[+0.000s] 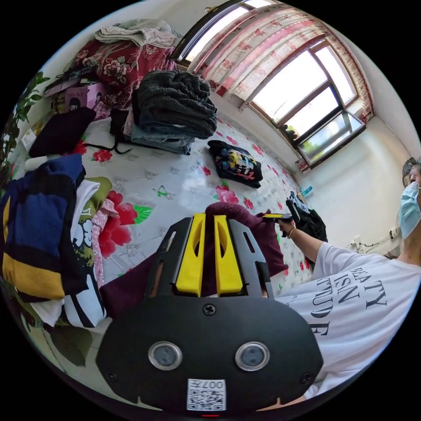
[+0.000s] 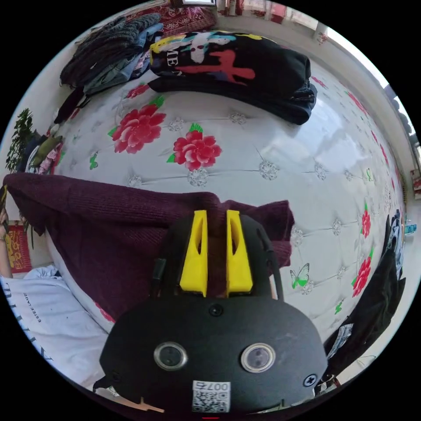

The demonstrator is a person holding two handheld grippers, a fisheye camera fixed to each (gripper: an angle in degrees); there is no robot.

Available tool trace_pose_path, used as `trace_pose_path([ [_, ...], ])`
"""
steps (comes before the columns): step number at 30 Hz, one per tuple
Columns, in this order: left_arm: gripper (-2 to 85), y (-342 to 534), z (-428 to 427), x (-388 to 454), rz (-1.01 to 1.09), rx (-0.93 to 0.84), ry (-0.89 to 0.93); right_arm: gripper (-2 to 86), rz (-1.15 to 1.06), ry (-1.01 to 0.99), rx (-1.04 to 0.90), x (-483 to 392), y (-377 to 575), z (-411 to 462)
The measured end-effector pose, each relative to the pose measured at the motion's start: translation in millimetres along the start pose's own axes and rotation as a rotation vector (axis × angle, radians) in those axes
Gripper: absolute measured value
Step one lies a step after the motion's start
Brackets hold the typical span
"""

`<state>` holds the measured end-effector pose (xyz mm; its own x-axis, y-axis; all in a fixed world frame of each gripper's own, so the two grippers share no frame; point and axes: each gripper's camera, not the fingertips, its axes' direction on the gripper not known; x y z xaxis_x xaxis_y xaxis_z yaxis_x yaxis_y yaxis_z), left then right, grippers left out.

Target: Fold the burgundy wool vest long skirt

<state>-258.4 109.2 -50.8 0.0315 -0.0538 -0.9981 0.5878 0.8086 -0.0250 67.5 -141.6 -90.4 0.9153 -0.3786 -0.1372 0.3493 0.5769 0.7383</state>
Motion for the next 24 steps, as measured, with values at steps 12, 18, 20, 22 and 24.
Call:
trace_pose_path([
  [12,0.8,-112.6,-55.1,118.5,0.396,0.309,0.109,0.6,0.199,0.053,0.927,61.3,159.9,-338.2],
  [18,0.8,-48.2,-42.8,154.1,0.627,0.162,0.053,0.9,0.206,0.121,0.902,32.1,271.6,-341.1],
  [20,1.2,-15.7,-9.8,158.8,0.653,0.034,0.047,1.1,0.259,0.143,0.807,23.5,291.6,-311.4],
  [22,2.0,8.1,24.4,160.9,0.626,-0.075,0.042,1.5,0.366,0.167,0.634,19.8,311.8,-254.4],
  [24,3.4,33.4,68.7,158.2,0.548,-0.186,0.071,2.1,0.503,0.11,0.496,29.7,327.9,-201.7],
])
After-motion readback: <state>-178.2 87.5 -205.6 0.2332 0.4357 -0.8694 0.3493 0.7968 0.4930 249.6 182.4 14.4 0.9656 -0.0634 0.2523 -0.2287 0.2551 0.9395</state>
